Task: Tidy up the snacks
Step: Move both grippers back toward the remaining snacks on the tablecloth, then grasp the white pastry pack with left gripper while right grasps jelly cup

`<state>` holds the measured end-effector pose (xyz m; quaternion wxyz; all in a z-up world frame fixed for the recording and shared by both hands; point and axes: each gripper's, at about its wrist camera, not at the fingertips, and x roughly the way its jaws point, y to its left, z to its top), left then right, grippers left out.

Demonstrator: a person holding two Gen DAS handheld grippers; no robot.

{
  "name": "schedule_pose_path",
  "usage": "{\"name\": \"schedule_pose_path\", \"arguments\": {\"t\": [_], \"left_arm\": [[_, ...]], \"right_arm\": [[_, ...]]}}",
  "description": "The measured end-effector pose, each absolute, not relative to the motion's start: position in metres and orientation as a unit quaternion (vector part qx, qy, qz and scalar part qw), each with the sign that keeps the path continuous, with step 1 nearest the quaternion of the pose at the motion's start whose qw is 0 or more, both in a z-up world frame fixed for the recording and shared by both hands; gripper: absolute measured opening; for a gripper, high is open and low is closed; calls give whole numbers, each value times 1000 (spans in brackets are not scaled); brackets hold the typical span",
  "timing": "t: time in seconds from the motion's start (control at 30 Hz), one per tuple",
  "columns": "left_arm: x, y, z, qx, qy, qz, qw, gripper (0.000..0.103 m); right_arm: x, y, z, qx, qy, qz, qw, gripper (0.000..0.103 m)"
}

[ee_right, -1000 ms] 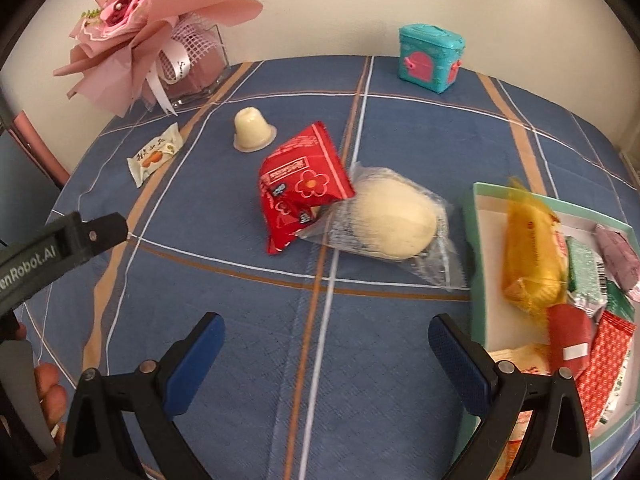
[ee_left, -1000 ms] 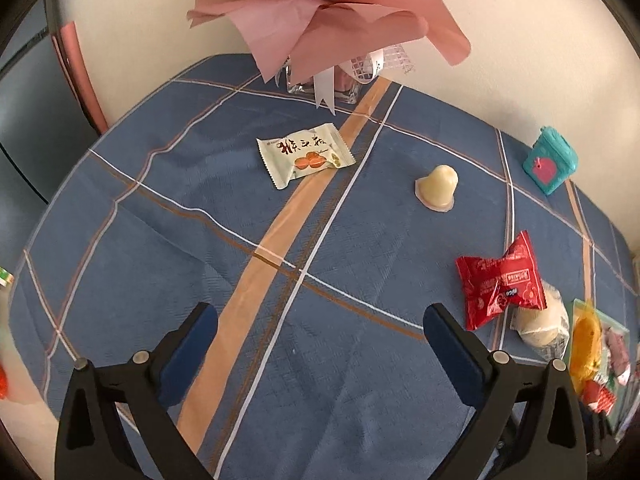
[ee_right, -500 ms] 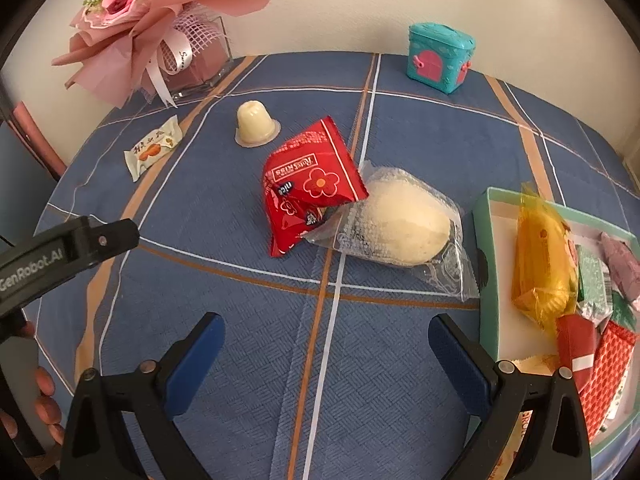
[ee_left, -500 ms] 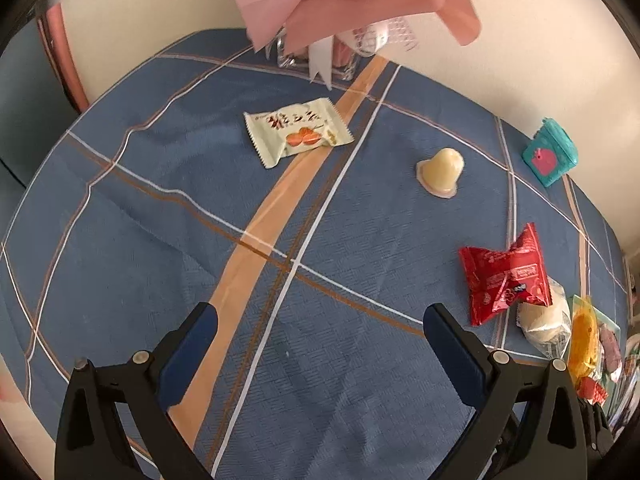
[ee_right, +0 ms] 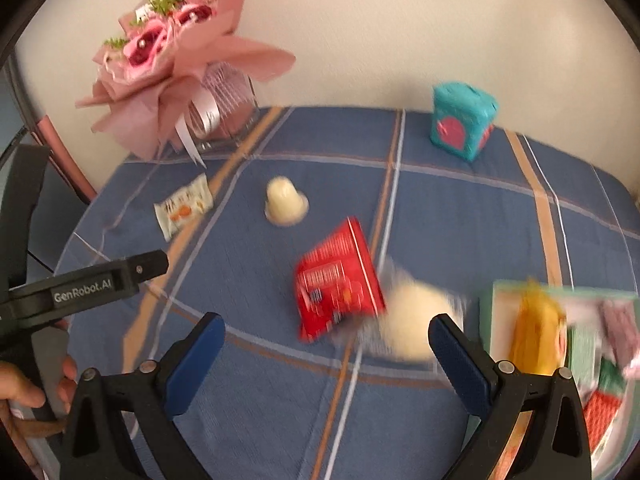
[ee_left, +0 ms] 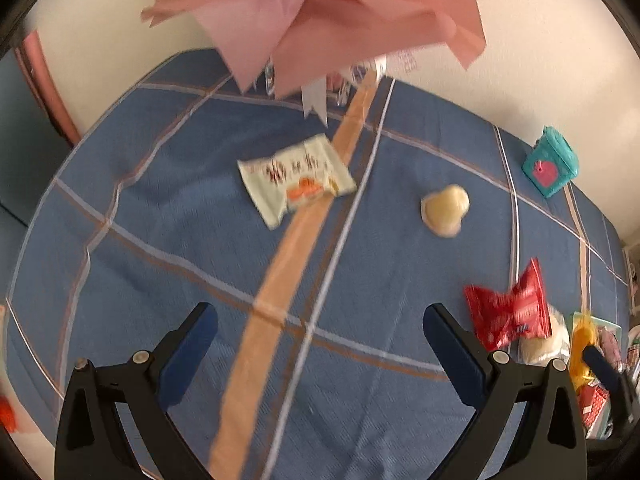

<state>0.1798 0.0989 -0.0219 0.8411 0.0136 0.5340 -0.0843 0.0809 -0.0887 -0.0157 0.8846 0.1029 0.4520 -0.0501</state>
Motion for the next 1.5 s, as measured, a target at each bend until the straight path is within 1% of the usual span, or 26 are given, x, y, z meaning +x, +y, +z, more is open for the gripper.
{"name": "schedule_pose_path", "arguments": {"t": [0.13, 0.27, 0.4, 0.67, 0.87, 0.9, 0.97, 1.13, 1.2, 1.3, 1.37, 1.5], "left_arm": [[208, 106, -11, 24, 535, -96, 839, 102], [236, 115, -15, 8, 550, -91, 830, 102], [258, 112, -27, 9, 556, -95, 825, 102], [293, 97, -52, 66, 561, -119, 817, 102], [308, 86, -69, 111, 563, -131, 808, 102], [309, 85, -71, 111, 564, -136, 807, 100], [313, 85, -75, 114, 566, -140, 804, 98], [319, 85, -79, 117, 568, -154, 800, 98], [320, 89, -80, 114, 568, -165, 798, 98], [323, 93, -80, 106, 570, -179, 795, 98], [324, 94, -80, 112, 568, -183, 795, 98], [317, 86, -82, 136, 566, -193, 790, 98]], "right_arm": [[114, -90, -5, 105, 459, -33, 882, 103], [150, -85, -5, 99, 471, -18, 876, 103], [182, -77, -22, 97, 497, -6, 862, 102], [227, -67, -63, 83, 545, -6, 834, 95], [245, -54, -80, 55, 562, 1, 825, 85], [247, -53, -82, 49, 564, 2, 824, 84], [251, -49, -86, 34, 568, 0, 822, 77], [257, -45, -94, 19, 573, -4, 820, 67], [259, -43, -96, 13, 570, -2, 821, 66], [258, -44, -96, 15, 571, -1, 821, 62], [256, -48, -95, 18, 572, -5, 820, 56], [258, -55, -93, 18, 573, -5, 819, 49]]}}
